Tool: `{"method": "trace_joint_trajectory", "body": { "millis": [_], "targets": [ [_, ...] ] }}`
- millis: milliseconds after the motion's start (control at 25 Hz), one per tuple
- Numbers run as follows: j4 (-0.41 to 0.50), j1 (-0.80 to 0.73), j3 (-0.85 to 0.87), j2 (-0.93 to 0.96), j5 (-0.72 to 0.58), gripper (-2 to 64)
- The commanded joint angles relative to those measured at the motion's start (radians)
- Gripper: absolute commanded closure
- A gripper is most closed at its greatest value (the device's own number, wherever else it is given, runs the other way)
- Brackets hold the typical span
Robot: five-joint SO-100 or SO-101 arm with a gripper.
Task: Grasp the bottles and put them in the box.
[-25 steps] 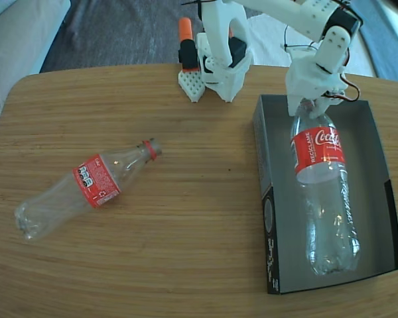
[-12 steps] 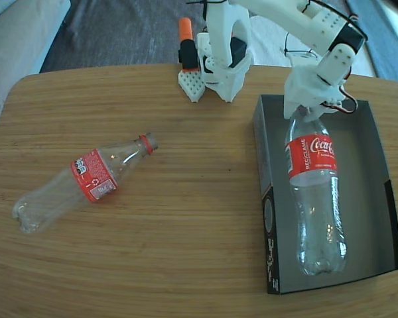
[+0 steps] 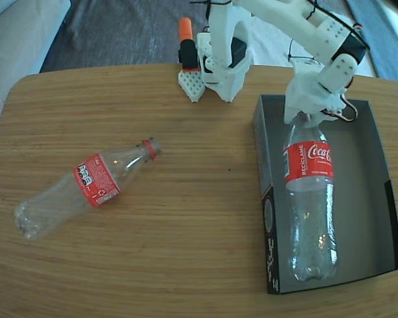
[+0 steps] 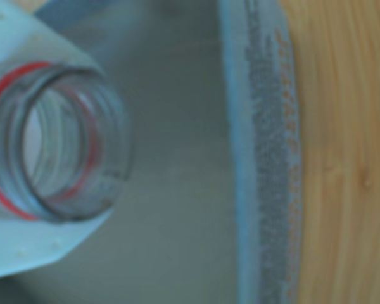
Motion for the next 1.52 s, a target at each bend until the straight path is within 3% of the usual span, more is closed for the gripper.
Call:
{"method": "trace_joint_trajectory", "body": {
  "millis": [0, 120, 280, 360, 840, 1240, 1480],
  "targets": [
    [-0.003, -0.002, -0.055, 0.009, 0.003, 53.1],
    [-0.005, -0.002, -0.055, 0.012, 0.003, 52.7],
    [-0.005, 0.017, -0.055, 0.023, 0.005, 43.2],
    [-0.005, 0.023, -0.055, 0.025, 0.003, 41.9],
    [-0.002, 0.026, -0.071, 0.026, 0.002, 42.2],
    [0.014, 0.129, -0.244, 0.026, 0.002, 42.2],
    [0.087, 0.287, -0.408, 0.026, 0.000, 41.3]
  ]
}}
